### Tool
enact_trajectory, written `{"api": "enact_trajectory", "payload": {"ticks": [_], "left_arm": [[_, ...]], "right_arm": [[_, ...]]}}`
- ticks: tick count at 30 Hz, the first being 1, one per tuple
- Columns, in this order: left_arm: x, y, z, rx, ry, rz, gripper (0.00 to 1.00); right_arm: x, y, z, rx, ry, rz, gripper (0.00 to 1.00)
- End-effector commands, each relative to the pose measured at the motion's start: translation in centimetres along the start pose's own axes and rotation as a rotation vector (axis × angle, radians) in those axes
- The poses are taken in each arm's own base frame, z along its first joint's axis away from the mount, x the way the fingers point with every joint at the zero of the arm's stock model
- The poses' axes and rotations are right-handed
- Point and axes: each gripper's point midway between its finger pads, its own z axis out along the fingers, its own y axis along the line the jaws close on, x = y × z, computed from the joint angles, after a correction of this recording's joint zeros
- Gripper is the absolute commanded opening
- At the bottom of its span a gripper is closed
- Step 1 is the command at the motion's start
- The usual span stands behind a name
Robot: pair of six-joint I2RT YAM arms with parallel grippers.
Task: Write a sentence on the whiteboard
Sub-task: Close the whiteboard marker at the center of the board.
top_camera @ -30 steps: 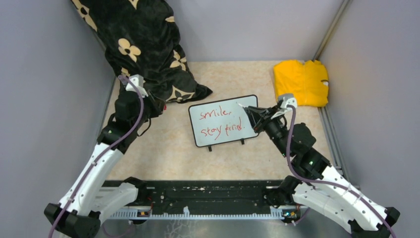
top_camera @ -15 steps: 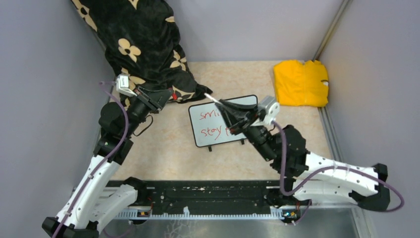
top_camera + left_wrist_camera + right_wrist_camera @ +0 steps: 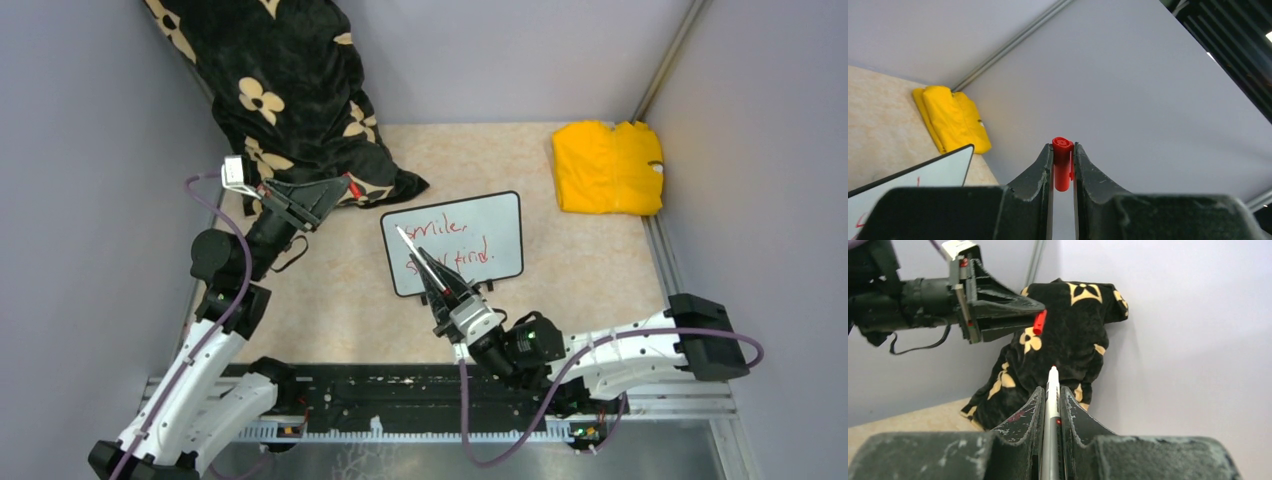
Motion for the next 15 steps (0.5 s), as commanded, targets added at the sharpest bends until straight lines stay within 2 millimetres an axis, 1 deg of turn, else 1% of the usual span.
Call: {"api": "enact_trajectory", "payload": {"ticks": [1,10,15], "left_arm": [[0.2,-3.2,-1.1,0.133,0.021,-0.071,0.00],[0.2,-4.3,-1.4,0.180,0.024,-0.137,0.00],[0.5,-4.8,-1.2,0.188,0.055,-0.172,0.00]], "right_arm": [[-2.7,-3.0,0.3,0.146,-0.102,0.096,0.00],[-4.2,-1.5,1.7,0.126,-0.165,0.197,0.00],[-4.4,-1.1,2.0,0.116,-0.171,0.210,0.00]]}}
